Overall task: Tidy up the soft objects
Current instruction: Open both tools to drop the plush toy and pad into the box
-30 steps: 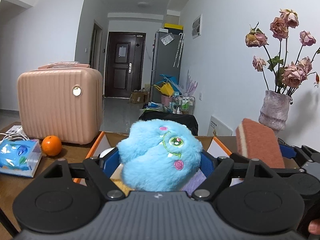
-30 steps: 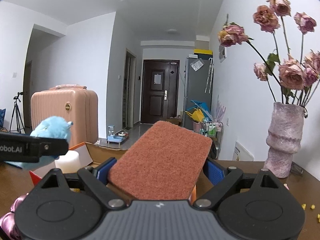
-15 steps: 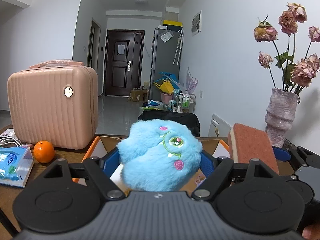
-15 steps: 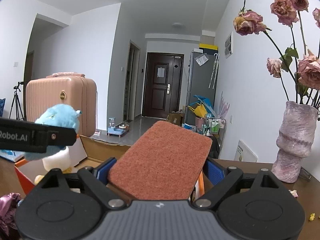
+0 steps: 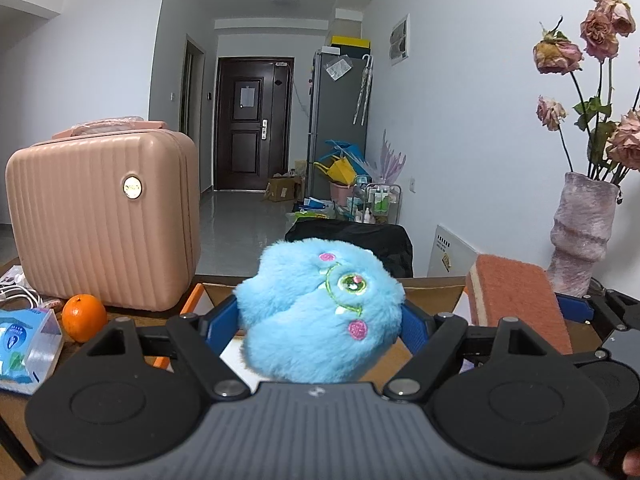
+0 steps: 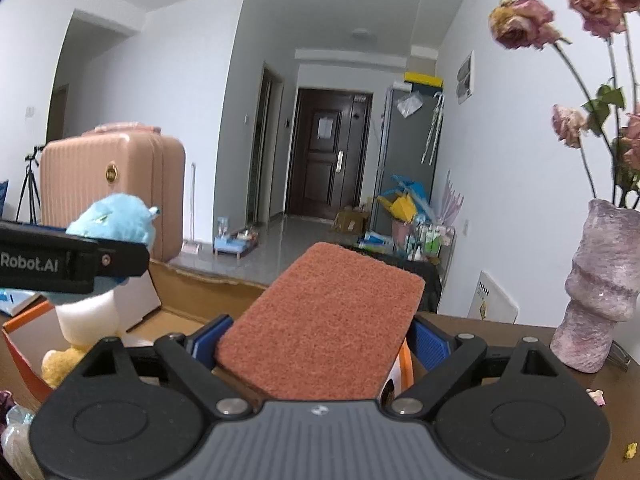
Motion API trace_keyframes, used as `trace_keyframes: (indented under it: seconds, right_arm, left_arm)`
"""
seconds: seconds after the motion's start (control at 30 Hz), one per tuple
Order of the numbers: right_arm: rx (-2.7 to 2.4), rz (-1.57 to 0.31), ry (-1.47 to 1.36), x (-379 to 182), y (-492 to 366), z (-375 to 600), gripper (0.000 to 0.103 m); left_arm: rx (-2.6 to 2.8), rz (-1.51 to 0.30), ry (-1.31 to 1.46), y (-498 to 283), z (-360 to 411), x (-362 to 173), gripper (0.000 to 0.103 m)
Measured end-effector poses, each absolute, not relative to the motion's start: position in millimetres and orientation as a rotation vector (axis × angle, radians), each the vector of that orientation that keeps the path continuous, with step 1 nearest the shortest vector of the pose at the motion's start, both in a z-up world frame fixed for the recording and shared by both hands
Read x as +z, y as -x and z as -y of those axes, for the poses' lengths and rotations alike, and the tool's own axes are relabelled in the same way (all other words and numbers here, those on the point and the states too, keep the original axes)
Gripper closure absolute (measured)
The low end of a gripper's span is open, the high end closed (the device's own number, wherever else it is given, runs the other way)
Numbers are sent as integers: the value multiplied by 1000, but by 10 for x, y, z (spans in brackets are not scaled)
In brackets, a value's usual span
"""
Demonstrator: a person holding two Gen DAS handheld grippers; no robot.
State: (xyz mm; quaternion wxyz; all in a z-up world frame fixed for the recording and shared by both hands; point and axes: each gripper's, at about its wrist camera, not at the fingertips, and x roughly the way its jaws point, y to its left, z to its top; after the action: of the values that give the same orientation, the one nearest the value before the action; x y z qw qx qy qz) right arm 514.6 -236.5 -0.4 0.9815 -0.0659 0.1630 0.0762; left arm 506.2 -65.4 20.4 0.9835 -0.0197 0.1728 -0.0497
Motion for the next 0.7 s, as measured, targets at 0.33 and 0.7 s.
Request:
trace_keyframes:
  seconds: [0.33, 0.7]
  right_arm:
    - [176, -374, 162, 4, -5357, 2289, 10]
    - [164, -392, 157, 2, -5425, 2309, 0]
  left_arm:
    - [-97, -365, 34, -5273, 649, 189, 21]
    - [-58, -410, 76, -5396, 531, 145, 2]
